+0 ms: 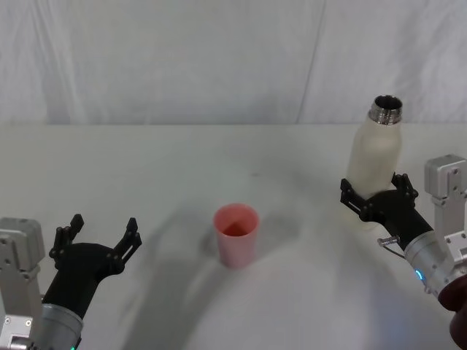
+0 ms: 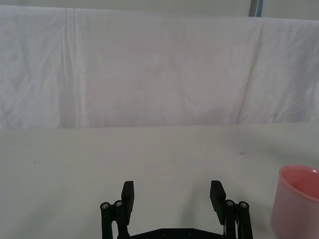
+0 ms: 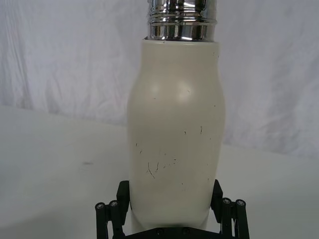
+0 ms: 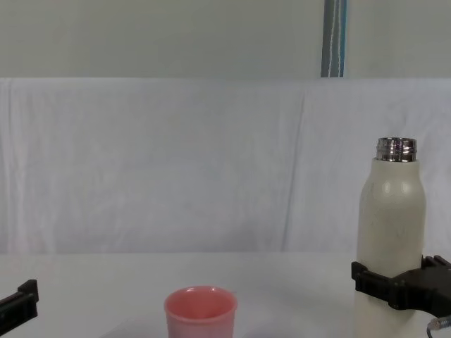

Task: Grasp the thermos with one hand and pour water into the cup lid.

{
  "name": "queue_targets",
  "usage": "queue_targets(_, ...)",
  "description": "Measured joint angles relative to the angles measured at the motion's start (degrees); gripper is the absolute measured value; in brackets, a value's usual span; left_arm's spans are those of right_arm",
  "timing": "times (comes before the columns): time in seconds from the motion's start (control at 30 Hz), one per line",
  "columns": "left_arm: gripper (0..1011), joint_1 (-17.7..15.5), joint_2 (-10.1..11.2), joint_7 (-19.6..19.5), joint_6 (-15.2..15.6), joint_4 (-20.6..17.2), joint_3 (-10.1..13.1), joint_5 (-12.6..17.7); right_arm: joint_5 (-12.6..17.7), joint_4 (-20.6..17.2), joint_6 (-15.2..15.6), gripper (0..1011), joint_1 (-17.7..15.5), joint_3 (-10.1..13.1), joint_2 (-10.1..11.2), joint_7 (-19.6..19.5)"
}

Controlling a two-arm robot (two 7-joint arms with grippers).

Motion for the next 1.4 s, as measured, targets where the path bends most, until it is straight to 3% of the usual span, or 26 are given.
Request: queue_targets(1.4, 1001, 0.0, 0.0, 0.0, 0.0, 0.0, 0.0, 0.0, -0.7, -1.5, 0.2, 1002, -1.3, -0.3, 0.9, 0.6)
